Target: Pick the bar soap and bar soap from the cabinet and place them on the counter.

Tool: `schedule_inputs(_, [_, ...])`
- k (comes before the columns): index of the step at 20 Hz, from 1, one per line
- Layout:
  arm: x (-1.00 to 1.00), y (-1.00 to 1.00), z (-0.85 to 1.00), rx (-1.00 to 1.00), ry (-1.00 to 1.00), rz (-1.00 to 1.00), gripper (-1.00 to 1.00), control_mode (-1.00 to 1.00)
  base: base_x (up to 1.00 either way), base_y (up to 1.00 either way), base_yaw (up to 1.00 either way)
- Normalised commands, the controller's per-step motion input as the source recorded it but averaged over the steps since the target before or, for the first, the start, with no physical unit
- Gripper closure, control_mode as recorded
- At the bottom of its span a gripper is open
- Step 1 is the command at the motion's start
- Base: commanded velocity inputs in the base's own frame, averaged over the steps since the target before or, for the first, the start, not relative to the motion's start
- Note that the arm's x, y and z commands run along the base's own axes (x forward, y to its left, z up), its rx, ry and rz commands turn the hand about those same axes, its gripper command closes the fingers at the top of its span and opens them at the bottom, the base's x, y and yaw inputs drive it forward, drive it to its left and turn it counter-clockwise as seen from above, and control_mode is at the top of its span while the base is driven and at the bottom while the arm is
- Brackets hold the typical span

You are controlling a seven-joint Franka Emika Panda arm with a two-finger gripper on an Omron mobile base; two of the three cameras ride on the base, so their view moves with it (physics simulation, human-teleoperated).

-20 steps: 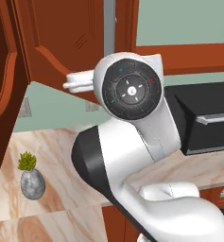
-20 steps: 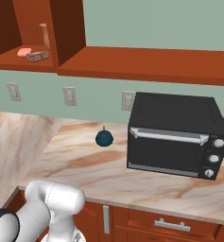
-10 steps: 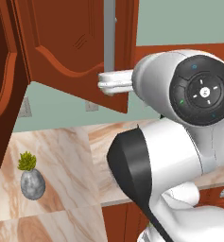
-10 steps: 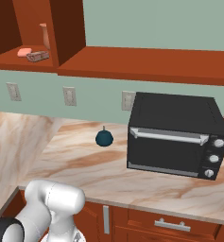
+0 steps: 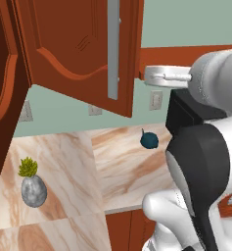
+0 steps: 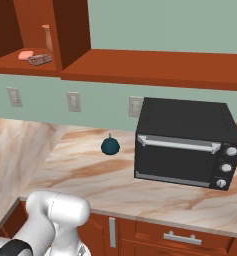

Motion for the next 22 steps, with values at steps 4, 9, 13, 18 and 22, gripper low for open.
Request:
schedule_inputs(4, [-0.12,-0.48,0.0,0.25,0.0,0.03,-1.0,-1.0,0.0,0.0,0.0])
schedule_inputs(9, [-0.02,-0.44,0.12,0.3,0.0,0.08,-1.0,-1.0,0.0,0.0,0.0])
schedule_inputs(13, [0.0,-0.33,0.22,0.29,0.01,0.14,-1.0,-1.0,0.0,0.0,0.0])
schedule_inputs(18, [0.01,-0.23,0.07,0.19,0.02,0.16,-1.0,-1.0,0.0,0.0,0.0])
schedule_inputs(22, [0.0,-0.13,-0.02,0.14,0.01,0.17,-1.0,-1.0,0.0,0.0,0.0])
